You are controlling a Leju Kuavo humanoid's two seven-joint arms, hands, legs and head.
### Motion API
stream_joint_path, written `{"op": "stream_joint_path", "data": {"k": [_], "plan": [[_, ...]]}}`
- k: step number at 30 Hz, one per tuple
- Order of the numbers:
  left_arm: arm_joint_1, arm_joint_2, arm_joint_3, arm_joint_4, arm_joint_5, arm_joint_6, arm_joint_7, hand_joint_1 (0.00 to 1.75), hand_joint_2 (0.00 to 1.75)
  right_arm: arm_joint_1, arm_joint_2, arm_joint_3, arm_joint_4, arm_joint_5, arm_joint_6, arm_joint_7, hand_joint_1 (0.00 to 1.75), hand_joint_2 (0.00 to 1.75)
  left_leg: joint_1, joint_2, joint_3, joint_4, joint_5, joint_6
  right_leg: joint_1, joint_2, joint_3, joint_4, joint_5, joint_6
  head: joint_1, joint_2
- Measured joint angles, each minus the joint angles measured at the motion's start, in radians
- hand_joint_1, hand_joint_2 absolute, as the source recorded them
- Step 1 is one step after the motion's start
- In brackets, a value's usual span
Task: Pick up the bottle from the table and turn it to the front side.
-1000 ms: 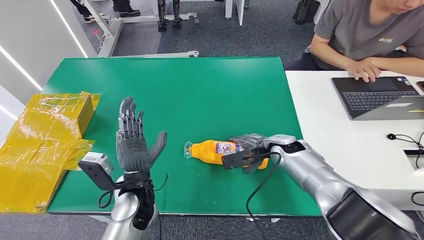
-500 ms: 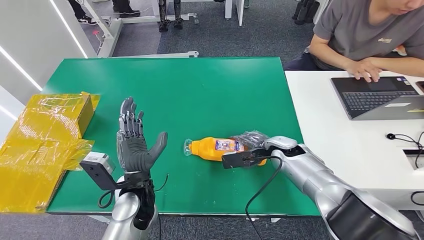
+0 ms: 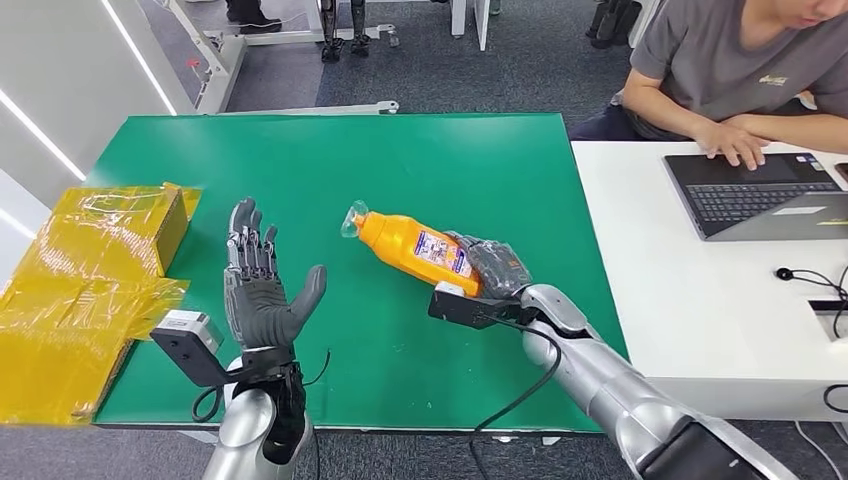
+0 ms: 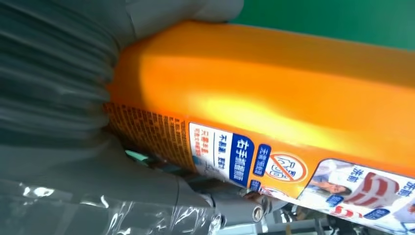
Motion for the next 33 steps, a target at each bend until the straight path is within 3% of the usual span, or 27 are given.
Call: {"op": "stream_joint_path", "data": {"k": [6, 10, 12, 17, 20, 33], "plan": [[0.007, -0.003, 0.008, -0.005, 0.007, 0.001, 0.000, 0.00, 1.75, 0.213, 0.029, -0.167, -0.207, -0.174, -0.261, -0.158, 1.75, 1.75, 0.000, -0.002, -0.001, 0.000, -0.001, 0.000, 0.000, -0.001, 0.000, 0.000, -0.001, 0.001, 0.000, 0.000], [0.016, -0.003, 0.015, -0.014, 0.010, 0.002, 0.000, 0.00, 1.75, 0.352, 0.060, -0.251, -0.349, -0.239, -0.337, -0.239, 1.75, 1.75, 0.000, -0.002, -0.001, -0.001, -0.001, -0.001, 0.000, -0.001, -0.001, 0.000, -0.002, 0.001, 0.000, 0.000], [0.020, -0.003, 0.016, -0.017, 0.035, -0.035, 0.000, 0.00, 1.75, 0.401, 0.076, -0.277, -0.407, -0.251, -0.342, -0.250, 1.75, 1.75, 0.000, -0.002, -0.001, -0.001, -0.002, -0.001, 0.000, -0.001, -0.001, 0.000, -0.002, 0.001, 0.000, 0.000], [0.032, -0.003, 0.017, -0.019, 0.154, -0.271, 0.000, 0.00, 1.75, 0.465, 0.102, -0.310, -0.487, -0.236, -0.341, -0.255, 1.75, 1.75, 0.000, -0.002, -0.001, -0.001, -0.002, -0.001, 0.000, -0.001, -0.001, 0.000, -0.002, 0.001, 0.000, 0.000], [0.033, -0.003, 0.017, -0.018, 0.195, -0.356, 0.002, 0.00, 1.75, 0.480, 0.109, -0.316, -0.507, -0.213, -0.321, -0.241, 1.75, 1.75, 0.000, -0.001, -0.001, -0.001, -0.001, -0.001, 0.000, -0.001, -0.001, 0.000, -0.002, 0.001, 0.000, 0.000], [0.029, -0.004, 0.017, 0.016, 0.162, -0.422, 0.020, 0.00, 1.75, 0.516, 0.115, -0.274, -0.600, -0.033, -0.154, -0.111, 1.75, 1.75, 0.000, -0.001, -0.001, -0.001, -0.002, -0.001, 0.000, 0.000, -0.001, 0.000, -0.002, 0.000, 0.000, 0.000]]}}
